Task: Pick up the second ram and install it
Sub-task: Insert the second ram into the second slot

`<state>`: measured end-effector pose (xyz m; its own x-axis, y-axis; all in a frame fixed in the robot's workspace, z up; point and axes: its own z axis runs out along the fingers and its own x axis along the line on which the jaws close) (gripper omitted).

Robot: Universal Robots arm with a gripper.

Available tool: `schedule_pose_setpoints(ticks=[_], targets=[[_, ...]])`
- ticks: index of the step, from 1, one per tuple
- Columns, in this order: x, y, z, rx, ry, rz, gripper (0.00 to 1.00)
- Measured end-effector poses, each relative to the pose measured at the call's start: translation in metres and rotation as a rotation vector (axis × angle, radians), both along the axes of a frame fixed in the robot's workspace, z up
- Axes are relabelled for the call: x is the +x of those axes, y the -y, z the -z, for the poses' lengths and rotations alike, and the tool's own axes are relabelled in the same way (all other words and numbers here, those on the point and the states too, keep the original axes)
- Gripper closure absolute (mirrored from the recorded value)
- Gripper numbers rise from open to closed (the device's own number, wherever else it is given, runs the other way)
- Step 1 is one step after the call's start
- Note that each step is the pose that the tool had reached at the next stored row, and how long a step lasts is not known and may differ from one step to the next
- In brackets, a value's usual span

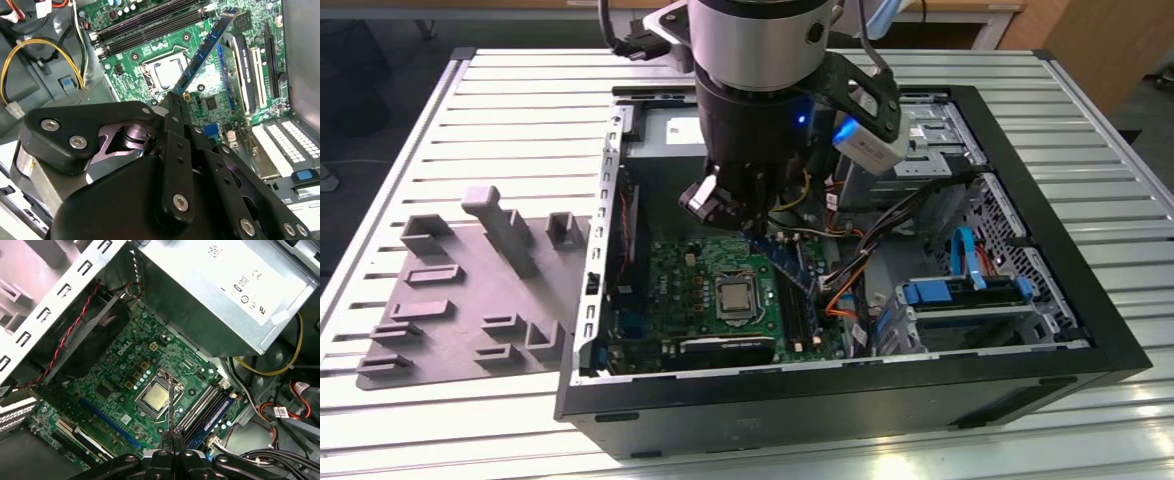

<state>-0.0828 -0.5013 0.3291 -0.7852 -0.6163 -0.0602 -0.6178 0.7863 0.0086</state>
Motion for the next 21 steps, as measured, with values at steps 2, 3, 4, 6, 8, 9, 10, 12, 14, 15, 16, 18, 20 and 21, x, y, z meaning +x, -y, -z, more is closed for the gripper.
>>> schedule_pose_setpoints(ticks=[2,3,4,6,8,9,10,12,14,15,16,18,20,21], targets=[[0.0000,0.0000,0.0000,0.0001,0.0000,0.017,0.88],[0.0000,0.0000,0.0001,0.0001,0.0000,0.025,0.88],[0.0000,0.0000,0.0001,0.0000,0.0000,0.035,0.88],[0.0000,0.0000,0.0001,0.0000,0.0000,0.058,0.88],[0.0000,0.0000,0.0001,0.0001,0.0000,0.080,0.88],[0.0000,0.0000,0.0001,0.0001,0.0000,0.090,0.88],[0.0000,0.0000,0.0001,0.0000,0.0000,0.101,0.88],[0.0000,0.0000,0.0002,0.0000,0.0000,0.122,0.88],[0.0000,0.0000,0.0002,0.0000,0.0000,0.143,0.88],[0.0000,0.0000,0.0002,0.0000,0.0000,0.153,0.88],[0.0000,0.0000,0.0002,0.0000,0.0000,0.163,0.88],[0.0000,0.0000,0.0002,0.0000,0.0000,0.184,0.88],[0.0000,0.0000,0.0002,0.0001,0.0000,0.206,0.88],[0.0000,0.0000,0.0002,0.0000,0.0000,0.216,0.88]])
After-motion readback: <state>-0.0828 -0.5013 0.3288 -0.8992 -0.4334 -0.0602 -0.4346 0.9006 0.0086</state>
